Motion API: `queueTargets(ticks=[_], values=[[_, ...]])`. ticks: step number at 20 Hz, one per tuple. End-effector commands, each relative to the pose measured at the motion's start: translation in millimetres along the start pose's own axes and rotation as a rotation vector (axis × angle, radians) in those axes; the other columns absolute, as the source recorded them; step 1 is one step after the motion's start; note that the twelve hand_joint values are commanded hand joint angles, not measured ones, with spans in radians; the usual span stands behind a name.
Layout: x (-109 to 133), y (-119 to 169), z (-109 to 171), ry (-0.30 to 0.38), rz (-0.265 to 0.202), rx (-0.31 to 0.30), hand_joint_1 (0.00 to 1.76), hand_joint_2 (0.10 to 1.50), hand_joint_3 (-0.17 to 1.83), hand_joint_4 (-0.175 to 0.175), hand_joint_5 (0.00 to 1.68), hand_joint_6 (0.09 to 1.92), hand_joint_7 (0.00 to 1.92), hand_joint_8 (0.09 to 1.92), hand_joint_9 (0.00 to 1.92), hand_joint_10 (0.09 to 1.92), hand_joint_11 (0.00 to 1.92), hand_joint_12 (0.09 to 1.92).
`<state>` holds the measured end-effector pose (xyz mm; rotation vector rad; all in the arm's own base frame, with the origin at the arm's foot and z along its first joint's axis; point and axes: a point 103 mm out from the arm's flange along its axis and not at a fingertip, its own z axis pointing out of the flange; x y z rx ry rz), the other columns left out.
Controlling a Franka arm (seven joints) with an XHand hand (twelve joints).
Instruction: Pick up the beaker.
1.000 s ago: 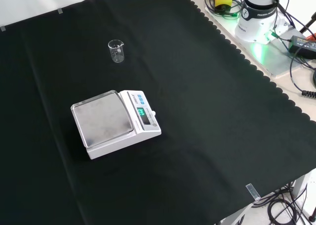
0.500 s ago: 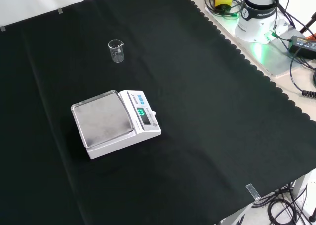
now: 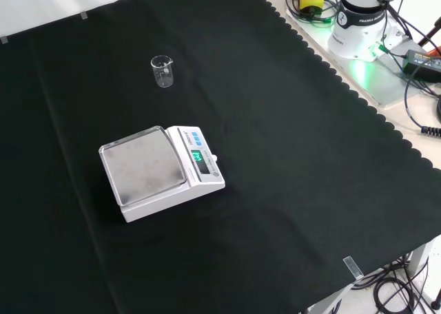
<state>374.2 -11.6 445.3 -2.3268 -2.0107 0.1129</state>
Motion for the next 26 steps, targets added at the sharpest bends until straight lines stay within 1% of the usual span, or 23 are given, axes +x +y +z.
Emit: queueTargets(ticks=[1,8,12,16,17,19,20,23,26], values=[[-26.0,53.9,29.4,0.024,0.056,0.036,0.46,0.91,0.42,-0.106,0.21,0.09,0.0,0.24,0.0,0.4,0.0,1.47],[-58.3,69.4,72.1,0.071,0.108,0.086,0.47,0.91,0.41,-0.107,0.22,0.09,0.0,0.22,0.0,0.37,0.0,1.46],[-75.5,75.6,95.5,0.094,0.127,0.115,0.47,0.91,0.4,-0.108,0.23,0.09,0.0,0.21,0.0,0.36,0.0,1.45],[-93.5,87.5,124.7,0.119,0.147,0.144,0.48,0.91,0.4,-0.109,0.24,0.09,0.0,0.25,0.0,0.36,0.0,1.44],[-95.5,91.0,130.5,0.111,0.148,0.145,0.48,0.91,0.4,-0.11,0.24,0.09,0.0,0.25,0.0,0.36,0.0,1.44],[-95.8,98.3,139.6,0.086,0.14,0.113,0.49,0.91,0.4,-0.11,0.24,0.09,0.0,0.27,0.0,0.36,0.0,1.44],[-95.6,102.5,144.6,0.081,0.14,0.109,0.49,0.91,0.4,-0.11,0.24,0.09,0.0,0.28,0.0,0.38,0.0,1.44],[-96.2,117.5,167.7,0.079,0.159,0.135,0.5,0.91,0.39,-0.111,0.26,0.09,0.0,0.39,0.0,0.48,0.0,1.46],[-92.8,130.3,188.1,0.072,0.178,0.161,0.5,0.91,0.39,-0.111,0.27,0.09,0.0,0.42,0.0,0.52,0.0,1.47]])
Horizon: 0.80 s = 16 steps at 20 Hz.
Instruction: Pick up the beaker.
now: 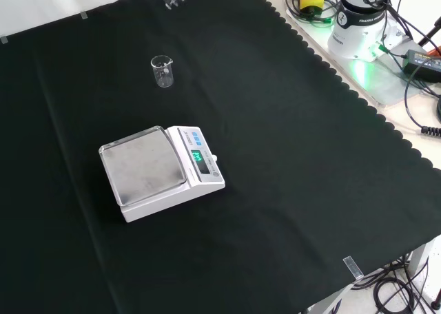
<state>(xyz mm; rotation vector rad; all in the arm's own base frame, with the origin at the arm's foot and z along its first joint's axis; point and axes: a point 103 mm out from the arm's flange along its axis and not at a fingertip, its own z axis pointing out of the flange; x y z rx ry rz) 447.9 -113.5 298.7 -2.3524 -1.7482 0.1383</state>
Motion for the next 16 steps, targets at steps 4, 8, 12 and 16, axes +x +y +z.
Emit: queueTargets(ticks=[4,8,12,16], values=[[-3.4,45.9,58.7,0.018,0.057,0.05,0.52,0.9,0.39,-0.112,0.27,0.09,0.0,0.44,0.0,0.54,0.0,1.47],[-6.2,49.3,75.8,0.037,0.063,0.085,0.52,0.9,0.39,-0.112,0.27,0.09,0.0,0.45,0.0,0.55,0.0,1.47],[-7.2,48.7,94.4,0.044,0.071,0.126,0.53,0.9,0.39,-0.112,0.27,0.09,0.0,0.46,0.0,0.55,0.0,1.47],[-12.5,49.5,115.5,0.057,0.084,0.167,0.53,0.9,0.39,-0.112,0.27,0.09,0.0,0.46,0.0,0.55,0.0,1.48]])
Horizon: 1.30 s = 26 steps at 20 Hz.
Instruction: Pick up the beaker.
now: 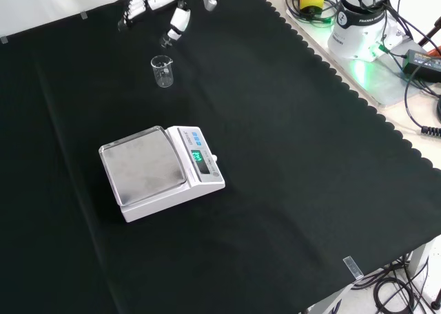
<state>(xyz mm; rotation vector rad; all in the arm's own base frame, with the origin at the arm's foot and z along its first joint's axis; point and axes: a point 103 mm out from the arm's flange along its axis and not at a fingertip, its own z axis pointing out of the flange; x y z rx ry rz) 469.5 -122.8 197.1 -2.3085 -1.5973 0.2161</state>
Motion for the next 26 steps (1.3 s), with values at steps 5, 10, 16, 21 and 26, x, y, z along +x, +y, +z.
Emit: queueTargets(ticks=[5,10,16,21,26], values=[[-7.5,13.3,46.0,0.028,0.027,0.081,0.53,0.9,0.39,-0.112,0.28,0.09,0.0,0.49,0.0,0.59,0.0,1.48],[-1.9,18.7,63.8,0.031,0.023,0.112,0.54,0.9,0.39,-0.112,0.27,0.09,0.0,0.49,0.0,0.6,0.0,1.48],[8.0,23.2,85.1,0.009,0.034,0.156,0.57,0.88,0.39,-0.113,0.27,0.09,0.0,0.51,0.0,0.61,0.0,1.48],[6.8,24.6,92.0,0.003,0.062,0.181,0.64,0.85,0.4,-0.113,0.28,0.09,0.0,0.59,0.0,0.65,0.0,1.51],[1.3,24.6,89.7,0.002,0.087,0.151,0.73,0.84,0.46,-0.115,0.27,0.09,0.0,0.72,0.0,0.8,0.12,1.51]])
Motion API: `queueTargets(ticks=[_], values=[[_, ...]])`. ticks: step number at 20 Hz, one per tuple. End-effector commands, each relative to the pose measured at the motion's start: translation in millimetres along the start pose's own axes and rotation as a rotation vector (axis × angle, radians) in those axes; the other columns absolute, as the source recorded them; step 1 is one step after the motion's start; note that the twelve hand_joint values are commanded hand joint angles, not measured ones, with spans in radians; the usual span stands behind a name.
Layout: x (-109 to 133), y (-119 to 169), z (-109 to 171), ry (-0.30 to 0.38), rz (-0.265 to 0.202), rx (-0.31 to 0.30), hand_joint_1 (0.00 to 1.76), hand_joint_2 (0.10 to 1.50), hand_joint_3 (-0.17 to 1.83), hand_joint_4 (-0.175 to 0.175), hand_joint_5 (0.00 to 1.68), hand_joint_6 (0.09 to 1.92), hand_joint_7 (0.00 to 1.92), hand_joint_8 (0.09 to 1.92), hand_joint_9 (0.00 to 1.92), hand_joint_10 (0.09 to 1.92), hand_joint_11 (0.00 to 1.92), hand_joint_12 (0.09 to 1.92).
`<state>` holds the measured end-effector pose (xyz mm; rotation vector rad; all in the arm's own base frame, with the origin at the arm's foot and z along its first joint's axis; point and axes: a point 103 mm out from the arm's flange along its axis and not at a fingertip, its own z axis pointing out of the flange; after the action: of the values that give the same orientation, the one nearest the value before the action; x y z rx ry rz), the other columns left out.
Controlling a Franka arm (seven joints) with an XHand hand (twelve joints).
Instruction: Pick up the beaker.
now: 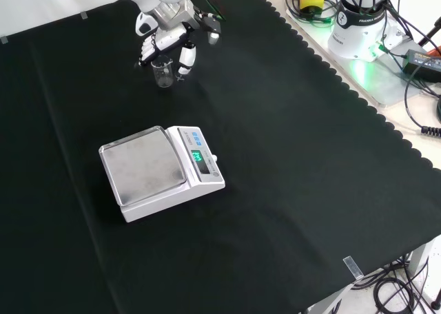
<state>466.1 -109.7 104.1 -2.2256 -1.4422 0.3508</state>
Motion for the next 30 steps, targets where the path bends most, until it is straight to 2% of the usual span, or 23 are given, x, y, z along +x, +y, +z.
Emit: queueTargets(ticks=[1,4,8,12,15,17,19,22,24,26,28,30], values=[[-5.4,-0.3,-1.7,0.004,0.031,-0.036,0.75,0.84,0.48,-0.117,0.27,0.09,0.01,0.76,0.01,0.84,0.18,1.49],[-7.9,2.2,-3.7,-0.001,0.053,-0.051,0.85,0.82,0.56,-0.125,0.28,0.09,0.07,0.85,0.11,0.93,0.33,1.43],[-7.4,10.0,-2.7,0.011,0.065,-0.057,0.96,0.78,0.68,-0.143,0.31,0.09,0.14,0.9,0.23,0.93,0.47,1.37],[-2.2,17.3,-1.6,0.008,0.082,-0.08,1.04,0.75,0.77,-0.163,0.4,0.09,0.35,0.91,0.49,0.88,0.64,1.29],[2.4,22.4,1.5,0.033,0.085,-0.088,1.07,0.75,0.78,-0.174,0.49,0.09,0.49,0.89,0.63,0.82,0.76,1.24],[4.5,24.9,3.7,0.048,0.088,-0.099,1.11,0.76,0.78,-0.175,0.52,0.22,0.56,0.88,0.72,0.76,0.87,1.17],[5.0,27.1,5.8,0.063,0.091,-0.104,1.16,0.77,0.77,-0.175,0.48,0.53,0.62,0.9,0.84,0.7,1.04,1.05],[3.8,28.5,8.2,0.073,0.097,-0.129,1.23,0.78,0.76,-0.175,0.47,0.85,0.71,1.06,0.95,0.73,1.14,0.99],[4.9,29.2,9.7,0.065,0.1,-0.137,1.29,0.78,0.76,-0.175,0.49,0.95,0.76,1.19,0.95,0.91,1.15,1.07],[6.6,29.0,9.3,0.063,0.099,-0.131,1.34,0.87,0.61,-0.175,0.52,1.01,0.83,1.29,0.94,1.06,1.14,1.17],[8.5,27.1,5.9,0.063,0.096,-0.133,1.35,0.9,0.55,-0.175,0.53,1.04,0.86,1.32,0.94,1.13,1.12,1.22],[10.8,24.8,1.2,0.061,0.096,-0.141,1.36,0.88,0.59,-0.175,0.57,1.07,0.87,1.33,0.95,1.19,1.14,1.27]])
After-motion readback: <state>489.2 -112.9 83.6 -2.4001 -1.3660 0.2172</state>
